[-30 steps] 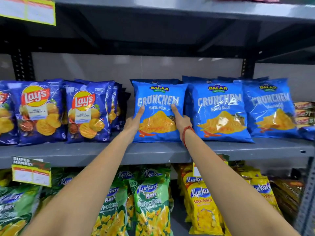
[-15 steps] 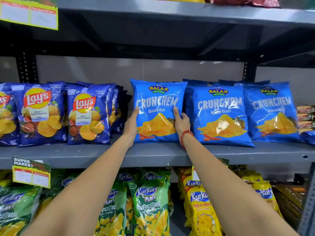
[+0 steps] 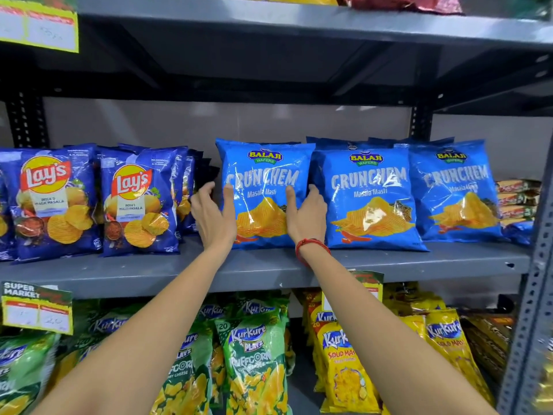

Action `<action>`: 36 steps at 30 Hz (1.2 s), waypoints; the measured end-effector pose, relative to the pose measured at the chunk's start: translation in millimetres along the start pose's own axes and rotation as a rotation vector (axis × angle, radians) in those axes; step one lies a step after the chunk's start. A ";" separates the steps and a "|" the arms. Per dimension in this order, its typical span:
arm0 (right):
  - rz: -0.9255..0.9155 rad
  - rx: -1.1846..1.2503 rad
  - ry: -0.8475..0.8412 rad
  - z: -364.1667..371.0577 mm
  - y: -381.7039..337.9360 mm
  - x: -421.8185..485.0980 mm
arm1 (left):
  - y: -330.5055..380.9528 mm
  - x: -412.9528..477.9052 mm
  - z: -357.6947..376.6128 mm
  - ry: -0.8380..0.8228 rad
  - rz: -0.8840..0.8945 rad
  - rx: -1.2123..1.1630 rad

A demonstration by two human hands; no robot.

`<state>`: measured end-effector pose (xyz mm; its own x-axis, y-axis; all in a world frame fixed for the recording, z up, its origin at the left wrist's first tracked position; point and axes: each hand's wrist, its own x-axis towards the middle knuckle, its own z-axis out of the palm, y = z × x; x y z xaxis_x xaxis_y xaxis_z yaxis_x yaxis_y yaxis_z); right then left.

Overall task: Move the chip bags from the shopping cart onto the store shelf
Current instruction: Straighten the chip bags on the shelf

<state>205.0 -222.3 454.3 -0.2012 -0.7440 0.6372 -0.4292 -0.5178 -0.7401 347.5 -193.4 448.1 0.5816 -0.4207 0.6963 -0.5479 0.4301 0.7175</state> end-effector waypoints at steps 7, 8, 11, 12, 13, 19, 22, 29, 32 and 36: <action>-0.248 -0.118 0.300 -66.4 14.0 16.6 | 52.3 -26.4 42.6 -0.135 0.381 -0.106; -0.232 -0.143 0.349 -78.5 20.6 22.0 | 57.1 -31.7 52.0 -0.203 0.385 -0.117; -0.070 -0.232 0.420 -113.5 47.7 40.5 | 70.4 -50.0 79.1 -0.455 0.243 -0.139; 0.005 -0.245 0.400 -123.4 57.8 45.6 | 73.3 -54.2 88.1 -0.542 0.149 -0.121; 0.076 -0.240 0.360 -132.5 67.3 49.5 | 74.9 -57.3 96.3 -0.634 0.034 -0.104; 0.403 -0.085 0.002 -157.5 101.6 54.3 | 56.4 -63.8 131.6 -0.978 -0.455 -0.216; 0.418 0.004 -0.026 -155.3 108.4 58.1 | 48.5 -61.6 135.3 -1.015 -0.413 -0.213; 0.331 0.197 -0.035 -154.5 111.2 66.3 | 50.9 -69.8 140.9 -0.824 -0.296 -0.247; 0.313 0.209 -0.055 -150.9 115.1 72.7 | 52.6 -72.4 140.8 -0.760 -0.253 -0.213; 0.340 0.167 -0.096 -148.6 121.2 78.2 | 45.0 -71.1 145.4 -0.746 -0.281 -0.169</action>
<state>6.5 -280.4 446.4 -0.2206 -0.9171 0.3322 -0.2010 -0.2905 -0.9355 194.1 -260.2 433.7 0.0979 -0.9267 0.3629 -0.3085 0.3185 0.8963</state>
